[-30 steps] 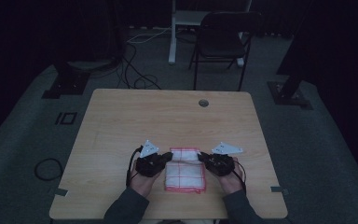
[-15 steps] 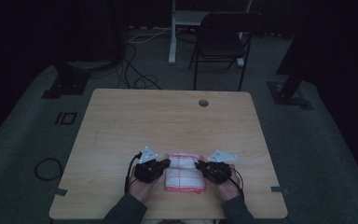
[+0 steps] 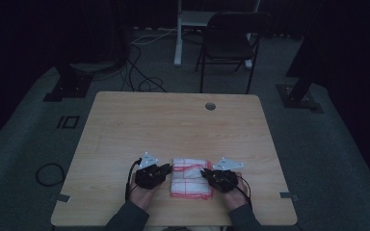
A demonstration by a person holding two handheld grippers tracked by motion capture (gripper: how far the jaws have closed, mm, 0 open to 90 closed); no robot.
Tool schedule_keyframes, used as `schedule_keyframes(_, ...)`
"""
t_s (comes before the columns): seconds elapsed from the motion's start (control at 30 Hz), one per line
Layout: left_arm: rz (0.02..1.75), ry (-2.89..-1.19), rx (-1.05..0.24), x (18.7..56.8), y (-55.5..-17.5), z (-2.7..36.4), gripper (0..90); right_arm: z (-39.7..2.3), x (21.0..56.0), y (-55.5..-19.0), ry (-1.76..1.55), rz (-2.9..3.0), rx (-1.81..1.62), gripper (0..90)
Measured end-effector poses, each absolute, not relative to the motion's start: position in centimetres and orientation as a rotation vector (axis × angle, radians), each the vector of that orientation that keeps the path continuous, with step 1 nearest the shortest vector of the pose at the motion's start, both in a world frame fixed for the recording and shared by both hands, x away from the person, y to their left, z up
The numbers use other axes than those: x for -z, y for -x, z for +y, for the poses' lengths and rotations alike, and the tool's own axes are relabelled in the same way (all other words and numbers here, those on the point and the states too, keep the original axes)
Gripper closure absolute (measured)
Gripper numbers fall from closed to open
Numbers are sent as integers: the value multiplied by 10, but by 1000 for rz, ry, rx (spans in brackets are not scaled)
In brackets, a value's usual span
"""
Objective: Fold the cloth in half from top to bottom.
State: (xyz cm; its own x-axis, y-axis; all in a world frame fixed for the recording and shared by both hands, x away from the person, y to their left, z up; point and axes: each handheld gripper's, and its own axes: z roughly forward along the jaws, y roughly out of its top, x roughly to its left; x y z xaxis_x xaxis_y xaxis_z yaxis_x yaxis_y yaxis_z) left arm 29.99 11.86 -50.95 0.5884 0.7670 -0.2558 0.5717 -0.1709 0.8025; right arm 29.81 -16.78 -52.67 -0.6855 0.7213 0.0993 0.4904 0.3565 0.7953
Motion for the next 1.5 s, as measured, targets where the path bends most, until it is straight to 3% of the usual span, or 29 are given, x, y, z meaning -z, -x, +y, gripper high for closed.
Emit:
schedule_keyframes(0.4, 1073, -1907, -242, 513, -323, 104, 791, -169, 529, -294, -1080, 2355, -1245, 817)
schedule_keyframes(0.53, 1042, -1939, -233, 518, -317, 97, 791, -170, 528, -293, -1078, 2352, -1250, 785)
schedule_keyframes(0.6, 1025, -1957, -229, 520, -313, 95, 791, -173, 528, -293, -1083, 2341, -1264, 715)
schedule_keyframes(0.73, 1008, -1971, -222, 524, -306, 92, 790, -179, 525, -293, -1088, 2324, -1289, 658)
schedule_keyframes(0.93, 996, -1999, -214, 533, -298, 94, 791, -188, 522, -294, -1109, 2290, -1315, 616)
schedule_keyframes(1.5, 969, -2014, -237, 537, -271, 102, 769, -211, 523, -302, -1204, 2207, -1314, 603)
